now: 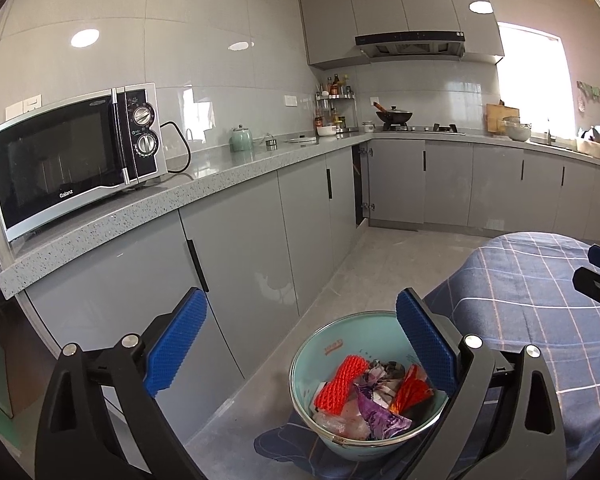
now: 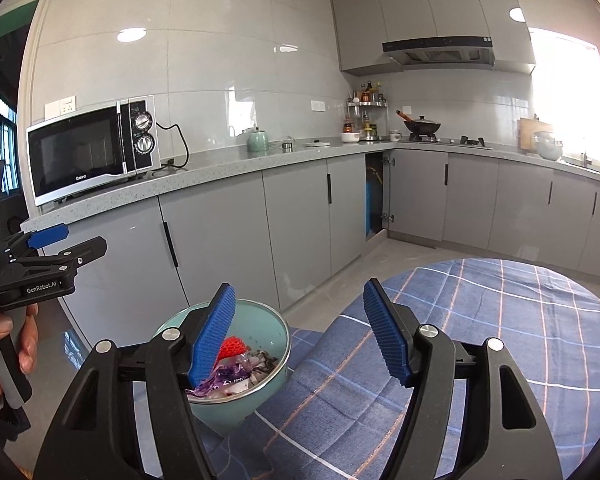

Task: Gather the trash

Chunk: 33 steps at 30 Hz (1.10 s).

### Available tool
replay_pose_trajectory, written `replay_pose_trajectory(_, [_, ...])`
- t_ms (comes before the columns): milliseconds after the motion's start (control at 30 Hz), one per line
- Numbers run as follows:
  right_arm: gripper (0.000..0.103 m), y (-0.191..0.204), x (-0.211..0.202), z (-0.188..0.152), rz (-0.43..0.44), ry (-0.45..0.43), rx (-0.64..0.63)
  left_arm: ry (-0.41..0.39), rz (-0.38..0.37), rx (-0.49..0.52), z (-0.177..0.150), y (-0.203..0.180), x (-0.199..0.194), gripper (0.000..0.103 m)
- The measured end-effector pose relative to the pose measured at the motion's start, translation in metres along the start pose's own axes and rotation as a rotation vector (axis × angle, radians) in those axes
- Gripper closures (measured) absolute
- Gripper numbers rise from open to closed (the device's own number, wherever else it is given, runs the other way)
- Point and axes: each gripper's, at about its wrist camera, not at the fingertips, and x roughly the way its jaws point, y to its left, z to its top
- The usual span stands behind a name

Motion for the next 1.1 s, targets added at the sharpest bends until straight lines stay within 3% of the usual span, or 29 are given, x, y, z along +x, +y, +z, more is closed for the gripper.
replay_pose_trajectory(1100, [0.036, 0.0054, -0.0004, -0.0019, -0.004, -0.007, 0.006, 0.001, 0.005, 0.019, -0.0013, -0.0049, 0.0024, 0.005])
